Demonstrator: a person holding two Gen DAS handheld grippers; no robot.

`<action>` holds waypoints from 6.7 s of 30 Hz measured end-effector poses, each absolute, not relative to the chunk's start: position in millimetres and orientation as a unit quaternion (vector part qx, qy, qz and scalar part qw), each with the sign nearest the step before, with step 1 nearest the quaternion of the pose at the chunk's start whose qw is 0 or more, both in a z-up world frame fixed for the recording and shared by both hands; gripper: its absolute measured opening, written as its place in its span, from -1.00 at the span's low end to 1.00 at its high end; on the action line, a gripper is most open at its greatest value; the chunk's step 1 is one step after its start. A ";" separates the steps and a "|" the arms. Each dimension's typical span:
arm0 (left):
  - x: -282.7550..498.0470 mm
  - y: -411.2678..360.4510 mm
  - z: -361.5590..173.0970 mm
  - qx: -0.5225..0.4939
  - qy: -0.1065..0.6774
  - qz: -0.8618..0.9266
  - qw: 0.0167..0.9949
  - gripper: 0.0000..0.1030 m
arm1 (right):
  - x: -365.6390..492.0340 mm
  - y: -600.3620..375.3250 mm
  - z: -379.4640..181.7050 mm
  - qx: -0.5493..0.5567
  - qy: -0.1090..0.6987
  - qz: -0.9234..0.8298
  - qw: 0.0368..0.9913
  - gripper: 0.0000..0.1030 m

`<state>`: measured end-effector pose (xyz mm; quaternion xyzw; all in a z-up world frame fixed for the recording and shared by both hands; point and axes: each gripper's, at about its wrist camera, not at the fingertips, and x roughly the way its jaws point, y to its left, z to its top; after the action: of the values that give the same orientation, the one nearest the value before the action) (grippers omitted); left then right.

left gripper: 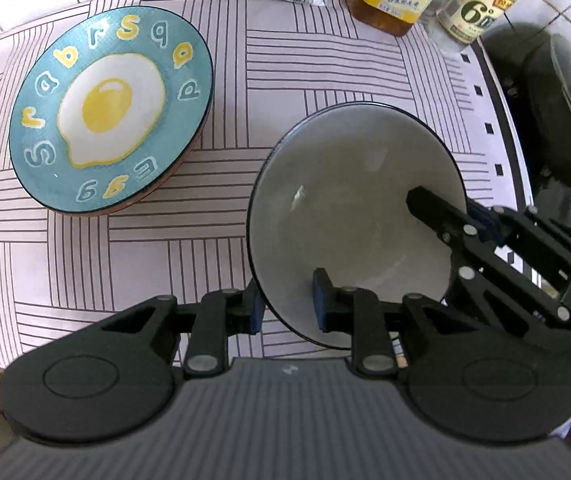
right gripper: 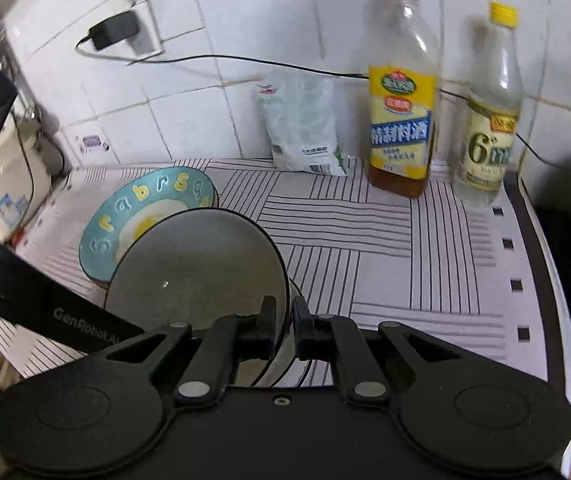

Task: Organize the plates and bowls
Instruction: 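Lower the held bowl into the nested bowls and open the left gripper, then grasp the rim of the stacked white bowls with the left gripper, then lift the bowl stack with the left gripper and carry it over the egg plate, then lower the bowl stack onto the blue egg plate with the left gripper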

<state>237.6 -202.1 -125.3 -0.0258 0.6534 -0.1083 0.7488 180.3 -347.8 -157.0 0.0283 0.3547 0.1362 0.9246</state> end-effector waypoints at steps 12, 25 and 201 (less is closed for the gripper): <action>237.4 -205.0 -136.2 -0.020 0.672 -0.099 0.734 -0.40 | 168.6 -325.4 -160.4 -0.093 0.320 0.128 0.934 -0.77; 229.9 -185.2 -137.8 -0.085 0.655 -0.115 0.742 -0.34 | 174.2 -322.5 -170.3 -0.109 0.321 0.119 0.933 -0.69; 300.6 10.3 -133.5 -0.150 0.479 -0.132 0.855 0.00 | 259.6 -157.3 -209.1 -0.003 0.238 0.221 0.946 0.96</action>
<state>300.6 10.3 -133.5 -0.1503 0.4792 -0.1319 0.8546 259.6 -157.3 -209.1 -0.0026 0.2384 0.2212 0.9456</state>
